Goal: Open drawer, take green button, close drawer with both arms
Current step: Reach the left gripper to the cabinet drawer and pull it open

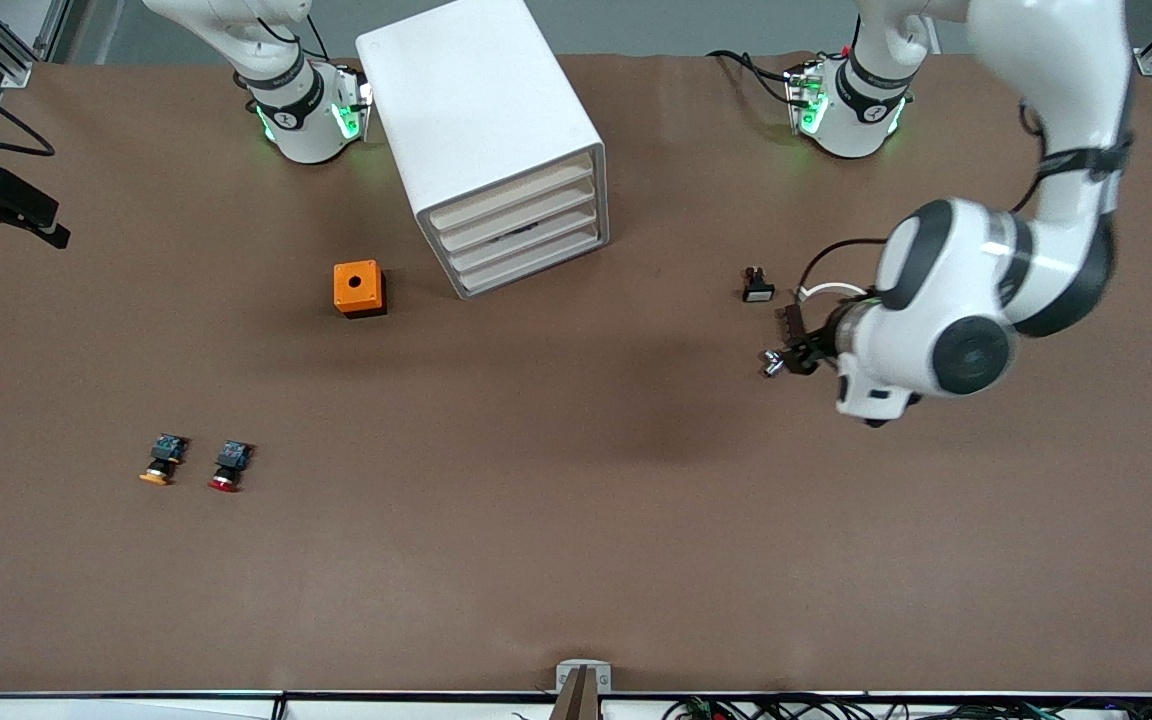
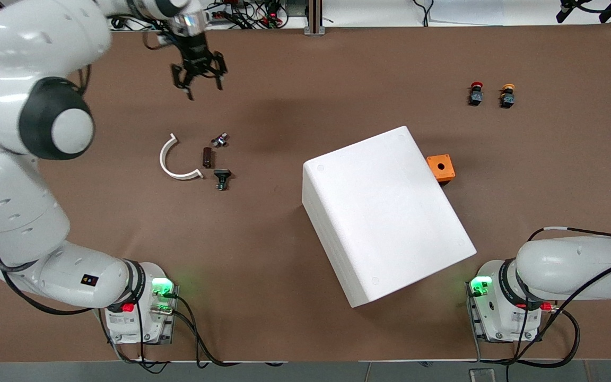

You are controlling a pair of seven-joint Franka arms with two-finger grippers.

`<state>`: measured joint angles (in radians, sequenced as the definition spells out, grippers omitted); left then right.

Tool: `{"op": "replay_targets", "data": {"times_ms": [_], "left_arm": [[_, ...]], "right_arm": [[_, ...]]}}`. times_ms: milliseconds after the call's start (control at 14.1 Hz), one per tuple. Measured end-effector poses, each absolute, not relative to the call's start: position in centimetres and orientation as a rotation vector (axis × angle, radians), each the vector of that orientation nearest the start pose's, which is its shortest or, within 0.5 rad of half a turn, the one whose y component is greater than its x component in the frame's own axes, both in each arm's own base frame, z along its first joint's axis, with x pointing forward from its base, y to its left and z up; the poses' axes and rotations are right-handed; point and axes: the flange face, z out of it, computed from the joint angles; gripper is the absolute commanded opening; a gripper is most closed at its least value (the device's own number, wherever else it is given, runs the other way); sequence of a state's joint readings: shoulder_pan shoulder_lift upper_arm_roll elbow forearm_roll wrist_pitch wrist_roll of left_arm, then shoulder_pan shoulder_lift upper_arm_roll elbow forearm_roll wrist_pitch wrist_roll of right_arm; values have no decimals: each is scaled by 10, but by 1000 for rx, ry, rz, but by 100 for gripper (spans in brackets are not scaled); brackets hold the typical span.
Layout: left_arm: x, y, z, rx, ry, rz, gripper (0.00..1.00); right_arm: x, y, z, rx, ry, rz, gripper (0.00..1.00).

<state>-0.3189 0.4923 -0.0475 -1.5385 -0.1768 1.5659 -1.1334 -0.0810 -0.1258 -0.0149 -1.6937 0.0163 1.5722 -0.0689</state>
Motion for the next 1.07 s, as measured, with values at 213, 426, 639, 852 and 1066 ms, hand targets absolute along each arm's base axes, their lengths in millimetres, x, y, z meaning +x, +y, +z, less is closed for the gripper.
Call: {"op": "replay_targets", "data": {"times_ms": [213,426,639,852,1066], "left_arm": [[566,-311,287,-2319,-1491,786,100],[531,-376,247,-2022,-1702,926,100],[511,-421,221,-1737,-1878,1166,97],[497,-436,188,-1519,-1930,1213,74],[469,-462,171,-1459,-1898,1197,68]], "right_arm": [[512,-47,635,-3123,39,-7,100],[512,-49,643,-3124,46,-31,100],[525,-49,614,-3119,41,70,100],[561,-52,554,-3111,42,193,100],[579,-62,532,-3108,65,230,100]]}}
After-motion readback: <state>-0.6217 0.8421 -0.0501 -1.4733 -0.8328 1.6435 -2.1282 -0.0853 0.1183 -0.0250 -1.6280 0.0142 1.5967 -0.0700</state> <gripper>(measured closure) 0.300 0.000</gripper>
